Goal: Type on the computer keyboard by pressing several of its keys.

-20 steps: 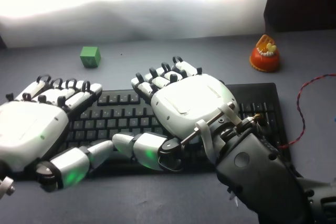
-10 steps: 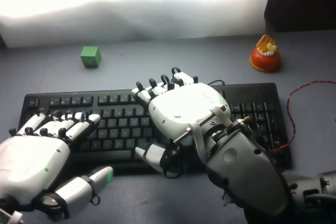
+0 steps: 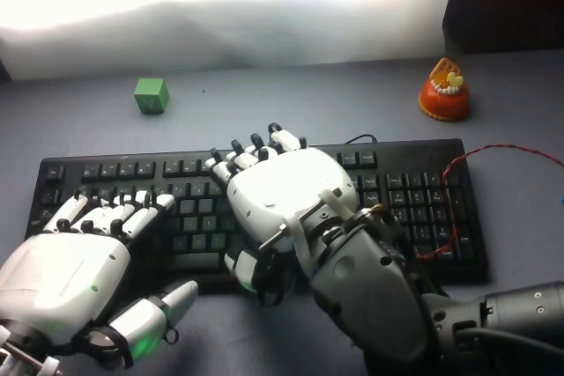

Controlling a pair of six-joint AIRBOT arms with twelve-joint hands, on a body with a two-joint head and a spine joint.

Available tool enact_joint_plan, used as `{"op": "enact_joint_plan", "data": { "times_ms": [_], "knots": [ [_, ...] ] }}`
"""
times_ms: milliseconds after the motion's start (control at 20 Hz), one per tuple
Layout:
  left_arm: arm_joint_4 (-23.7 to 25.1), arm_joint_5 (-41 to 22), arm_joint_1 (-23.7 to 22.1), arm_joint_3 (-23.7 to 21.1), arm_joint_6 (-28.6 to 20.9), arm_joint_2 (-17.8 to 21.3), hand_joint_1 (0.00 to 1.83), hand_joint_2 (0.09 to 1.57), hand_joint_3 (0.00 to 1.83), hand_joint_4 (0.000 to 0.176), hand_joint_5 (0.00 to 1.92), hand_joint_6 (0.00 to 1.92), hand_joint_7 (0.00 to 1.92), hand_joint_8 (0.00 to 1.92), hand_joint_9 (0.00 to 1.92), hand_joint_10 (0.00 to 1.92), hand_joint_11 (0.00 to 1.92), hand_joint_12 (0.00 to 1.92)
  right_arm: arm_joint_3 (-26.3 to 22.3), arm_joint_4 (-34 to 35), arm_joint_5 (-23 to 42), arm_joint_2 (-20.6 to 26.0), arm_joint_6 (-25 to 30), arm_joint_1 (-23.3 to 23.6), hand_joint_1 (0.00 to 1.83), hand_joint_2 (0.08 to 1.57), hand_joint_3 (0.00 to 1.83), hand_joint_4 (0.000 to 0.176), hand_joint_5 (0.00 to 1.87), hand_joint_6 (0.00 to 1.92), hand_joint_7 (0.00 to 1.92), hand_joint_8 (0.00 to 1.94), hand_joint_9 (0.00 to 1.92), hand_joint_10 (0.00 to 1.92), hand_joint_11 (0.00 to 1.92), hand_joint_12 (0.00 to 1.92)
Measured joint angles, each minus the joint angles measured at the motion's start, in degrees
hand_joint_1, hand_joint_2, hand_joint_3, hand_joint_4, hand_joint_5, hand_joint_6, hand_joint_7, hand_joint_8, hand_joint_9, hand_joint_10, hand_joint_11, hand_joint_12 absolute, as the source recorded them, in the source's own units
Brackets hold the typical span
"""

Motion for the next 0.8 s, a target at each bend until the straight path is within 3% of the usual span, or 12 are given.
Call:
{"op": "enact_joint_plan", "data": {
  "times_ms": [50,100,200,250,350,400,450,550,600,700,800],
  "knots": [
    [0.55,0.15,0.17,0.31,0.02,-0.20,0.24,1.34,0.00,0.000,0.39,0.06,0.31,0.01,0.30,0.02,0.00,0.85,0.26,0.48,-0.04,-0.48,-0.48,0.00,0.80,1.20,0.01,0.000,0.34,0.04,0.33,0.02,0.29,0.01,0.00,0.99],
    [0.46,0.11,0.24,0.59,0.07,-0.42,0.24,1.34,0.00,0.000,0.58,0.12,0.34,0.02,0.30,0.01,0.00,0.84,0.46,1.64,-0.22,-0.81,-1.07,0.00,0.77,1.20,0.01,0.000,0.49,0.09,0.39,0.02,0.32,0.01,0.00,1.00],
    [0.48,-1.20,0.22,0.76,0.24,-0.70,0.19,1.35,0.01,0.000,0.67,0.12,0.37,0.01,0.29,0.01,0.00,0.74,0.74,2.34,-0.46,-0.94,-1.09,0.00,0.73,1.22,0.01,0.000,0.65,0.12,0.46,0.02,0.33,0.01,0.00,0.96],
    [0.76,-2.21,0.20,1.18,0.20,-1.20,0.19,1.36,0.01,0.000,0.68,0.12,0.38,0.01,0.29,0.01,0.00,0.73,1.20,1.38,-0.31,-1.14,-1.18,0.09,0.72,1.23,0.01,0.000,0.68,0.11,0.48,0.01,0.32,0.01,0.00,0.94],
    [0.96,-2.80,0.11,1.31,0.20,-1.60,0.20,1.36,0.00,0.000,0.49,0.04,0.64,0.06,0.39,0.04,0.00,0.51,1.38,1.16,-0.17,-1.14,-1.31,0.33,0.73,1.23,0.00,0.000,0.61,0.04,0.63,0.02,0.53,0.07,0.00,1.08],
    [0.81,-2.80,0.13,1.36,0.26,-1.77,0.24,1.35,0.00,0.000,0.46,0.02,0.68,0.05,0.52,0.09,0.00,0.57,1.62,1.25,-0.20,-1.18,-1.42,0.50,0.71,1.24,0.01,0.000,0.58,0.02,0.67,0.03,0.67,0.13,0.00,1.20],
    [1.01,-2.95,0.11,1.36,0.48,-1.77,0.24,1.35,0.00,0.000,0.47,0.02,0.62,0.02,0.57,0.11,0.00,0.75,1.73,1.22,-0.24,-1.18,-1.60,0.66,0.66,1.26,0.01,0.000,0.62,0.04,0.65,0.01,0.64,0.12,0.00,1.26],
    [1.05,-3.21,0.11,1.31,0.66,-1.77,0.25,1.34,0.00,0.000,0.50,0.03,0.45,0.01,0.55,0.11,0.00,1.13,1.90,0.98,-0.22,-1.18,-1.75,0.74,0.66,1.25,0.00,0.000,0.78,0.09,0.59,0.00,0.48,0.06,0.00,1.33],
    [1.03,-3.19,0.11,1.29,0.68,-1.77,0.22,1.35,0.00,0.000,0.66,0.10,0.40,0.00,0.41,0.05,0.00,1.18,1.90,1.09,-0.22,-1.18,-1.73,0.74,0.69,1.24,0.00,0.000,0.93,0.14,0.56,0.00,0.36,0.01,0.00,1.24],
    [0.72,-2.97,-0.02,1.20,0.46,-1.77,0.21,1.36,0.00,0.000,0.83,0.16,0.44,0.01,0.30,0.01,0.00,0.84,2.03,0.76,0.09,-1.18,-1.73,0.90,0.67,1.27,0.01,0.000,1.01,0.14,0.62,0.01,0.38,0.02,0.00,1.01],
    [0.70,-3.37,-0.37,1.18,0.46,-1.77,0.17,1.36,0.00,0.000,0.78,0.13,0.59,0.04,0.36,0.03,0.00,0.56,2.03,1.55,0.33,-1.18,-1.97,1.44,0.71,1.25,0.00,0.000,0.94,0.10,0.73,0.03,0.54,0.08,0.00,1.12]
  ]
}}
